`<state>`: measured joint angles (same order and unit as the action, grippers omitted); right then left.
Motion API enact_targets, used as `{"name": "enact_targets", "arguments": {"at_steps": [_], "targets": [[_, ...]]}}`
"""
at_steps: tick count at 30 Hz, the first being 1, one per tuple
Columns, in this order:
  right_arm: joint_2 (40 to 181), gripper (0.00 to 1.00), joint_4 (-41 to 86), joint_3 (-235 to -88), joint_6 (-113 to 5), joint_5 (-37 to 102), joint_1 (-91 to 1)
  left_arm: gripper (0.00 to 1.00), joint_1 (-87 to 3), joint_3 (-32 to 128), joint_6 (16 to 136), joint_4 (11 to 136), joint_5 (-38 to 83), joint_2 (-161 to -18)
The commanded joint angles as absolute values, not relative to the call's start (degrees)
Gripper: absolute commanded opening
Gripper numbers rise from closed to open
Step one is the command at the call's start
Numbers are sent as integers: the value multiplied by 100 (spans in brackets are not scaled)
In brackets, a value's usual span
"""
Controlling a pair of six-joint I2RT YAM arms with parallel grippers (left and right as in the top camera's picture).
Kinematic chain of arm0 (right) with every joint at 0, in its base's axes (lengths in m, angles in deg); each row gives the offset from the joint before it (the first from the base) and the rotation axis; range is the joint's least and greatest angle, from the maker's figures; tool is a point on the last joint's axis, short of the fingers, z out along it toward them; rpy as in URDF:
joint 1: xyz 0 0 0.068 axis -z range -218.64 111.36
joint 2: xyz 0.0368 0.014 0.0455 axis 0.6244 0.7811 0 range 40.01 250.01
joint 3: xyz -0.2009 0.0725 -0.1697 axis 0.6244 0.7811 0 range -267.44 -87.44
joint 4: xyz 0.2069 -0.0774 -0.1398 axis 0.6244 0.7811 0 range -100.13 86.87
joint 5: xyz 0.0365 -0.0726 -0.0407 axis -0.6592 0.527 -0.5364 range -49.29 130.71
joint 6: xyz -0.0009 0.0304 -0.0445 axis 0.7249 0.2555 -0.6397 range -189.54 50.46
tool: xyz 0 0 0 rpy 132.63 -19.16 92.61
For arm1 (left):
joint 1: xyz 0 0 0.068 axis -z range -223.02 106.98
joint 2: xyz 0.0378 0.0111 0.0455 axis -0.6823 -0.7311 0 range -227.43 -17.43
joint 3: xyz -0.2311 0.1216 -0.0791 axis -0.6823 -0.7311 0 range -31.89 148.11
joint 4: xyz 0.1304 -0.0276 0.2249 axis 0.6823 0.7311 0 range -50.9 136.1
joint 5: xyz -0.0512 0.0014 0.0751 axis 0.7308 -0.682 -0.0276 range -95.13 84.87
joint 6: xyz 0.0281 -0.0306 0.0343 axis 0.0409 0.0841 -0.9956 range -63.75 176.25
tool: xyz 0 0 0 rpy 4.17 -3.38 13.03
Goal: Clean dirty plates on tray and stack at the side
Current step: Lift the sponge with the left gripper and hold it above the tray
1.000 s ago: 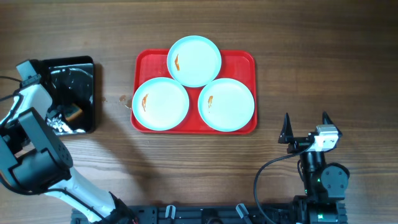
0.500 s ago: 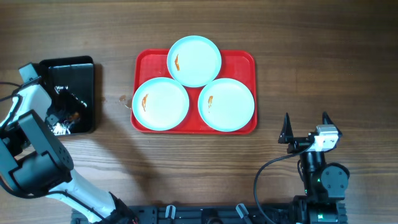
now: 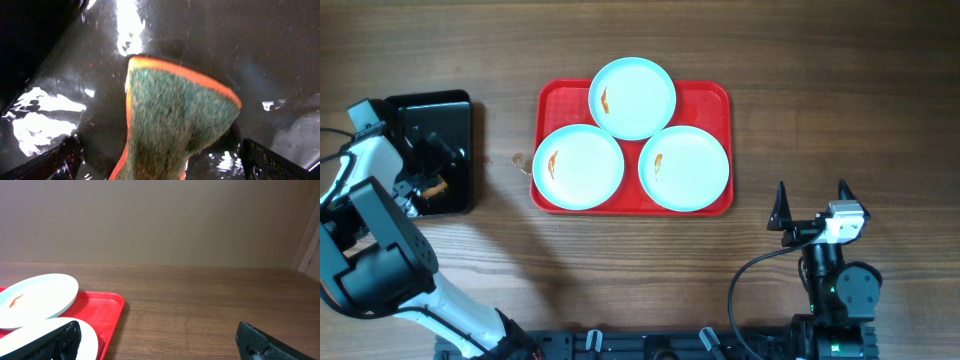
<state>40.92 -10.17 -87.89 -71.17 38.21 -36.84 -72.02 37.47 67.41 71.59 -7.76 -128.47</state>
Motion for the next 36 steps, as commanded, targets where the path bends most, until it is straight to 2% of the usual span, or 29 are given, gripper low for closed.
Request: {"name": "enact_targets", "arguments": {"at_steps": [1,3,4,5,9,12,19,22,30,36], "targets": [[4081,100,-1032,-8773,-7167,3884,-3712,83,-7213,3695,6710,6986,-713,-12725],[4081,100,-1032,-8773,-7170,3884,-3712,53,-7213,3697,6710,6941,-713,-12725],[4081,100,-1032,-8773,-7170,3884,-3712,34,-7213,3697,6712,6934,-713,-12725],[4081,100,-1032,-8773,-7170,3884,-3712,23,-7213,3697,6712,6936,-713,-12725],[4081,100,-1032,-8773,-7170,3884,-3712,17,-7213,3703,6712,6971,-713,-12703],[4081,100,-1032,-8773,-7167,3884,-3712,4,-7213,3703,6712,7008,-715,-12644],[4081,100,-1032,-8773,-7167,3884,-3712,8,-7213,3703,6712,7091,-713,-12183],[4081,100,-1032,-8773,-7167,3884,-3712,4,-7213,3703,6714,7177,-711,-11881],[4081,100,-1032,-8773,-7170,3884,-3712,4,-7213,3703,6714,7257,-698,-11208],[4081,100,-1032,-8773,-7170,3884,-3712,4,-7217,3625,6712,6906,815,-11308]]}}
